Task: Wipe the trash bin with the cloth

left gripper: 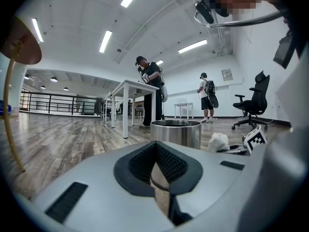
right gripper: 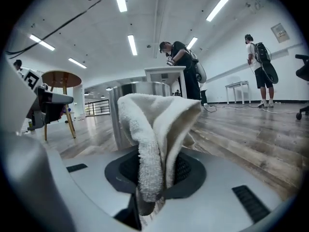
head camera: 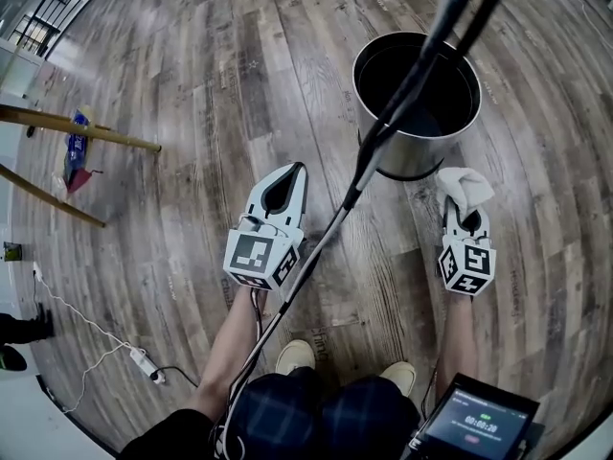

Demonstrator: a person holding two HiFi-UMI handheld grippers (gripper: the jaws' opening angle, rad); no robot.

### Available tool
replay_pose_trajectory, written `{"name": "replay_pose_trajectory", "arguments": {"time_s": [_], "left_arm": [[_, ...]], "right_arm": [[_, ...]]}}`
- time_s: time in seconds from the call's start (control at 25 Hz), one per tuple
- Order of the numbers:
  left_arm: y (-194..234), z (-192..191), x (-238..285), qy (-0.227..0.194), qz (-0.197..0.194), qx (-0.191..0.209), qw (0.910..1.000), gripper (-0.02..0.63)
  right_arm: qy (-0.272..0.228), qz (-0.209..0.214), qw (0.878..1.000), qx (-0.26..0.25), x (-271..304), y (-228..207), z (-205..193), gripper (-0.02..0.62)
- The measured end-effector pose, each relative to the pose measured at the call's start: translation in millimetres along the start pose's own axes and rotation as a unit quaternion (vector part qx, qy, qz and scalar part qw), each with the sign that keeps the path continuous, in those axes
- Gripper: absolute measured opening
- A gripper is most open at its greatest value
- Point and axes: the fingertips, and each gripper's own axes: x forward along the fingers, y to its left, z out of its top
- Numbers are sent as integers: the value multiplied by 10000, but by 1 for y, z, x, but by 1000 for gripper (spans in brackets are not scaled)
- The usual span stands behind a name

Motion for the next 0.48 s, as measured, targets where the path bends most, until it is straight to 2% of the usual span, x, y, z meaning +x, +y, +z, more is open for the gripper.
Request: {"name": "replay_pose_trajectory", "arguments": {"time_s": [0.2, 0.48], "left_arm": [[-10, -1, 2, 19, -128, -2, 9999, -3], [-15, 20, 3, -48, -175, 15, 9998, -3]], "right_arm": [[-486, 563, 9970, -208, -23, 61, 55, 91], [-626, 1156, 9911, -211, -46, 116, 96, 91]]}}
